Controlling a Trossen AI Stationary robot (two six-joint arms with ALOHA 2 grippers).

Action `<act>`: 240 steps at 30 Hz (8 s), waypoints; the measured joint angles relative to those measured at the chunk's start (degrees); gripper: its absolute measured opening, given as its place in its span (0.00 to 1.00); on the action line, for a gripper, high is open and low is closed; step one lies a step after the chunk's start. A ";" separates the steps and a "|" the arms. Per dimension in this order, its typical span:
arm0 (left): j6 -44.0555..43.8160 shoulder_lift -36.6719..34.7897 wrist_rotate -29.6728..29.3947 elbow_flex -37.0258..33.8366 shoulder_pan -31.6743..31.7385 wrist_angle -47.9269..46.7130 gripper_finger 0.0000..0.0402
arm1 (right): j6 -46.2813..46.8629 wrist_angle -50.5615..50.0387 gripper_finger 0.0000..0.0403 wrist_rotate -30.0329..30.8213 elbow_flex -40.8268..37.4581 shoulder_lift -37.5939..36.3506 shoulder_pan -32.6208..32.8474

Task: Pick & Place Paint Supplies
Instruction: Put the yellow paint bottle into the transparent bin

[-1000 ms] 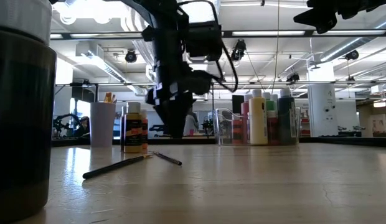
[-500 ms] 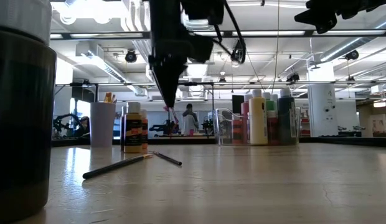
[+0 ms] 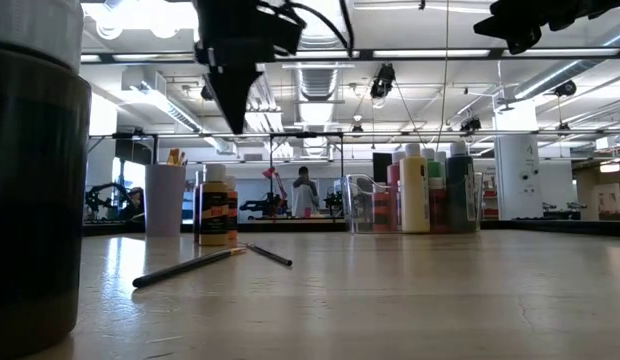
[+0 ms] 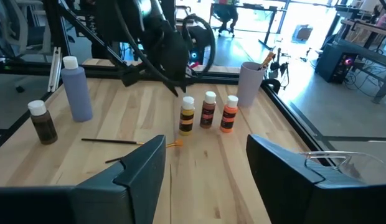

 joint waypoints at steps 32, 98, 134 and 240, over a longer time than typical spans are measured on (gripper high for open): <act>-10.14 -27.83 -13.06 -53.85 -12.97 34.83 0.48 | 0.01 0.00 0.80 0.02 0.00 0.03 0.02; 16.14 -15.22 -9.08 -72.89 -0.11 104.00 0.58 | -0.02 0.00 0.57 0.02 -0.01 0.03 0.02; 16.62 -25.36 3.77 -68.39 1.67 90.04 0.29 | -0.02 0.00 0.74 0.02 0.00 0.05 0.00; 37.22 -5.16 23.92 -5.98 4.14 34.26 0.30 | 4.38 20.71 0.56 -0.02 20.53 52.98 4.79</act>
